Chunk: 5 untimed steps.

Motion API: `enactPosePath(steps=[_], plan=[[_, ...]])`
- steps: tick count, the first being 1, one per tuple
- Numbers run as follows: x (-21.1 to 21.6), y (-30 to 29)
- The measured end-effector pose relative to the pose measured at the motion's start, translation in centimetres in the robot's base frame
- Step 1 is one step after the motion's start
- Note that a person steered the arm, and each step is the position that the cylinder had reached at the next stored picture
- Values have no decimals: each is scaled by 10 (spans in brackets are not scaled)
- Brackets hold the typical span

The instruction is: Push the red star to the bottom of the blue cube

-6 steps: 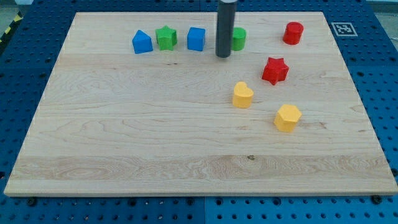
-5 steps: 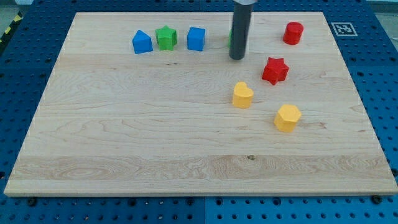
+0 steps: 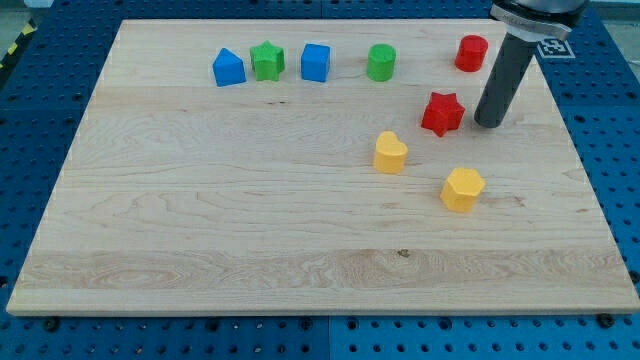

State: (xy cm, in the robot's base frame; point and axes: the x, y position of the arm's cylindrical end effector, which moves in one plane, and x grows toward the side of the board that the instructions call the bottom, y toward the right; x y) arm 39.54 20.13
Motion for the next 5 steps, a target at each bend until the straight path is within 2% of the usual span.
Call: enactPosePath(steps=[2,5], plan=[[0,-24],[0,-103]])
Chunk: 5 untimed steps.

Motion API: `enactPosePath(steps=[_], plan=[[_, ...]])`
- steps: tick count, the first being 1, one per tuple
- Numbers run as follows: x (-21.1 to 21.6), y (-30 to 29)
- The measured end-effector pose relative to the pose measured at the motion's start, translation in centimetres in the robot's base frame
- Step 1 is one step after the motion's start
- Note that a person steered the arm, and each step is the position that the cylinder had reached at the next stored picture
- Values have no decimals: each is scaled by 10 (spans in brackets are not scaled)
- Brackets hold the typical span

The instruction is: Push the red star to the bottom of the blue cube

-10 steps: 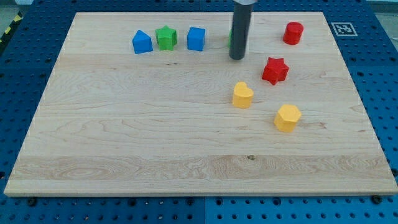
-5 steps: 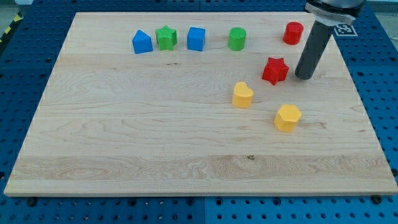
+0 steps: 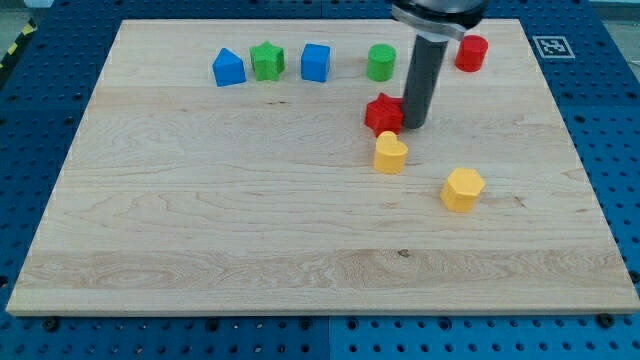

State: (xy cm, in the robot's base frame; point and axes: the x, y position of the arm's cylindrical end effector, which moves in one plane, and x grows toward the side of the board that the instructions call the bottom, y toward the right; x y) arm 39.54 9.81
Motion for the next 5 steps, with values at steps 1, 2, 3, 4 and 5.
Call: enactPosePath(steps=[1,2,3,4,5], plan=[[0,-27],[0,-54],[0,-79],[0,-102],[0,-124]])
